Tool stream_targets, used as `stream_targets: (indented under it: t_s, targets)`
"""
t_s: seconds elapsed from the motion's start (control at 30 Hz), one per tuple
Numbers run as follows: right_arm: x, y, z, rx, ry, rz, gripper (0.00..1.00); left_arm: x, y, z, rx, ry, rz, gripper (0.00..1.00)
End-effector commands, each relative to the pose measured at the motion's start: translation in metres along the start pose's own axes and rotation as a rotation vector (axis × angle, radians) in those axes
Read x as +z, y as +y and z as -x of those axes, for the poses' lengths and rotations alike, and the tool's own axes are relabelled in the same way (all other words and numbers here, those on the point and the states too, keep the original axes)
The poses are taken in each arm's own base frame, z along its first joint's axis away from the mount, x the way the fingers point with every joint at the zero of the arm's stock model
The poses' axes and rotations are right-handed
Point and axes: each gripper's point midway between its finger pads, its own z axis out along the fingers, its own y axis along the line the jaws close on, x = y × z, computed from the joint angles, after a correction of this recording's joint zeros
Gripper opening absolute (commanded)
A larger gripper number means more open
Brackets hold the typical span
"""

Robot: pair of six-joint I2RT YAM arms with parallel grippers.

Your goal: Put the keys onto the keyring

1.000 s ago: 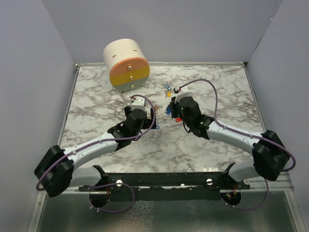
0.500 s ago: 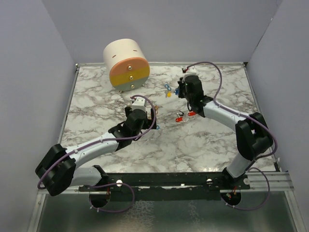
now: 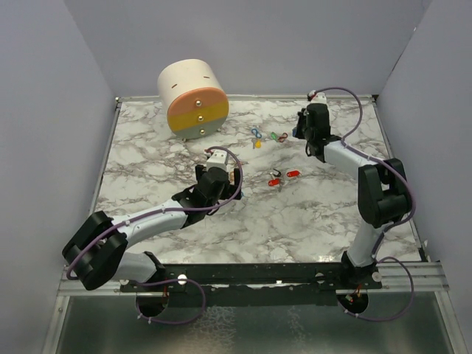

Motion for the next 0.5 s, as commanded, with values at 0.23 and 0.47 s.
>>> stream_targets:
  t_s: [0.23,0.47]
  targets:
    - [0.039,-0.040,-0.007,0.088,0.050,-0.048,0.01,0.003,-0.010,0.011,-0.019,-0.023,-0.037,0.99]
    - [0.051,-0.056,-0.009,0.106,0.066,-0.094,0.06,0.003,-0.012,0.010,-0.018,-0.020,-0.043,0.99]
